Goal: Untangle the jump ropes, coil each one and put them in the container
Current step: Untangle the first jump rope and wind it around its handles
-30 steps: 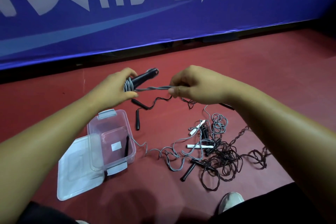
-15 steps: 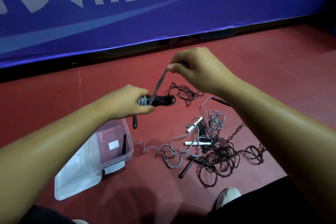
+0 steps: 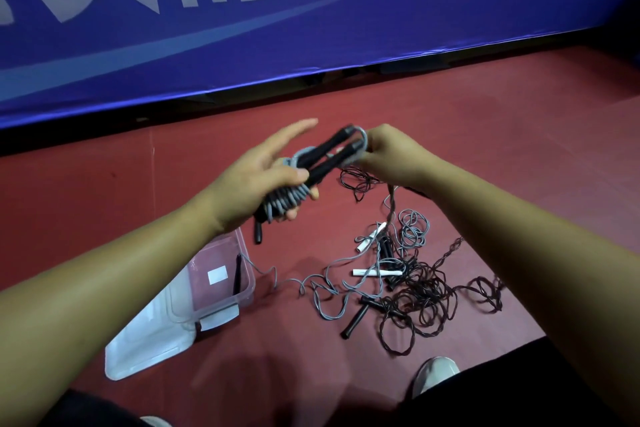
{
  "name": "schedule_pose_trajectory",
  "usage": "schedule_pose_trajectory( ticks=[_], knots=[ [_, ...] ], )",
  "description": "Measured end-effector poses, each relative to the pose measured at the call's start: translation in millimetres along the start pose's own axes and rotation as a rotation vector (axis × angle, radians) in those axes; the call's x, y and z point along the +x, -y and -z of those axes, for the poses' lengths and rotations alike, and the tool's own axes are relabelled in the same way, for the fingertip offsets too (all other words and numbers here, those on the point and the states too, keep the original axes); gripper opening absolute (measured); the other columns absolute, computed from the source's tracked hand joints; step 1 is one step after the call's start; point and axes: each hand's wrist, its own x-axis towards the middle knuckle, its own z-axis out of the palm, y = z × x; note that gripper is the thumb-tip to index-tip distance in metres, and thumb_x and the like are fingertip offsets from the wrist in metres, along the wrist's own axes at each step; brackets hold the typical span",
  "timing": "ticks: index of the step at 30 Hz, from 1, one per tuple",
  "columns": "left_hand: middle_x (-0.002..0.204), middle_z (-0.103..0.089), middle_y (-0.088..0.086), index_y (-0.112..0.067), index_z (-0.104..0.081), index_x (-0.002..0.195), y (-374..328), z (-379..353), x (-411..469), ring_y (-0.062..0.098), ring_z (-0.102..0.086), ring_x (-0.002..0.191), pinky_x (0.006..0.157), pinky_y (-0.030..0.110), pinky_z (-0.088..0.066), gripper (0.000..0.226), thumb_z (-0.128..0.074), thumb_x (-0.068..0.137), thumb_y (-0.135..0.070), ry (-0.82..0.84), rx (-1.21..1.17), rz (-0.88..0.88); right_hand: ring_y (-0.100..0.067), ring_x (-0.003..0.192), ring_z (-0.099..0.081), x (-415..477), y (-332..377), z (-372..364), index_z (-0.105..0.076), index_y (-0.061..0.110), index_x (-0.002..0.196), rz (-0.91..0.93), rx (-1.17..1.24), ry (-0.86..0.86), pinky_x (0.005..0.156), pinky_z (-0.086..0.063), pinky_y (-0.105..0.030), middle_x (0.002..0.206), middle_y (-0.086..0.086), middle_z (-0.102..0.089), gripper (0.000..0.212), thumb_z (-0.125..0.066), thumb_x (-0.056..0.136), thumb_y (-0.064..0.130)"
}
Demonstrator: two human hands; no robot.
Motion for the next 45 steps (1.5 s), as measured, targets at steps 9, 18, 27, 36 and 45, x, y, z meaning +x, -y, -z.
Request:
schedule_pose_trajectory(
  ticks=[9, 18, 27, 36, 45],
  knots=[
    [0.077, -0.063, 0.015, -0.006, -0.055, 0.096, -2, 21, 11, 0.021, -0.057, 0.049, 0.043, 0.022, -0.045, 0.015, -0.046, 0.100, -0.017, -0.478, -0.478, 0.184, -0.013, 0.048, -0.044, -9, 15, 0, -0.069, 0.013, 0.106, -0.051, 0.056, 0.300, 0.046, -0.040, -0.024, 0.056, 0.002, -0.051, 0.013, -0.059, 0.100, 0.019],
    [0.135, -0.051, 0.035, 0.005, -0.051, 0.128, -2, 39, 8, 0.047, -0.068, 0.100, 0.070, 0.042, -0.062, 0.037, -0.052, 0.096, -0.013, -0.351, -0.555, 0.308, -0.016, 0.050, -0.029, -18, 38, 22, -0.069, 0.004, 0.085, 0.029, 0.390, 0.297, 0.047, -0.023, -0.025, 0.058, -0.005, -0.037, 0.020, -0.062, 0.097, 0.018],
    [0.086, -0.068, 0.023, -0.009, -0.049, 0.097, -2, 32, 3, 0.026, -0.067, 0.062, 0.060, 0.033, -0.049, 0.048, -0.084, 0.064, -0.007, -0.235, 0.087, 0.357, -0.016, 0.048, -0.034, -23, 62, 24, -0.072, 0.012, 0.087, 0.168, 0.287, 0.188, 0.045, -0.028, -0.022, 0.055, -0.007, -0.040, 0.011, -0.065, 0.096, 0.015],
    [0.049, -0.060, 0.000, -0.020, -0.069, 0.087, -19, -3, -3, 0.013, -0.050, 0.039, 0.037, 0.023, -0.038, 0.033, -0.082, 0.074, -0.046, -0.059, 0.726, 0.302, -0.001, 0.053, -0.045, -16, 66, 13, -0.074, 0.017, 0.087, 0.311, 0.124, -0.020, 0.052, -0.038, -0.018, 0.060, 0.006, -0.060, 0.008, -0.072, 0.091, 0.024],
    [0.065, -0.067, 0.005, -0.008, -0.067, 0.084, -18, 17, -13, 0.014, -0.061, 0.052, 0.047, 0.020, -0.047, 0.018, -0.081, 0.077, -0.017, 0.028, 0.273, 0.073, -0.019, 0.051, -0.045, -10, 29, 12, -0.067, -0.002, 0.082, 0.168, 0.336, -0.034, 0.051, -0.035, -0.029, 0.055, -0.006, -0.057, 0.030, -0.076, 0.083, 0.027]
  ],
)
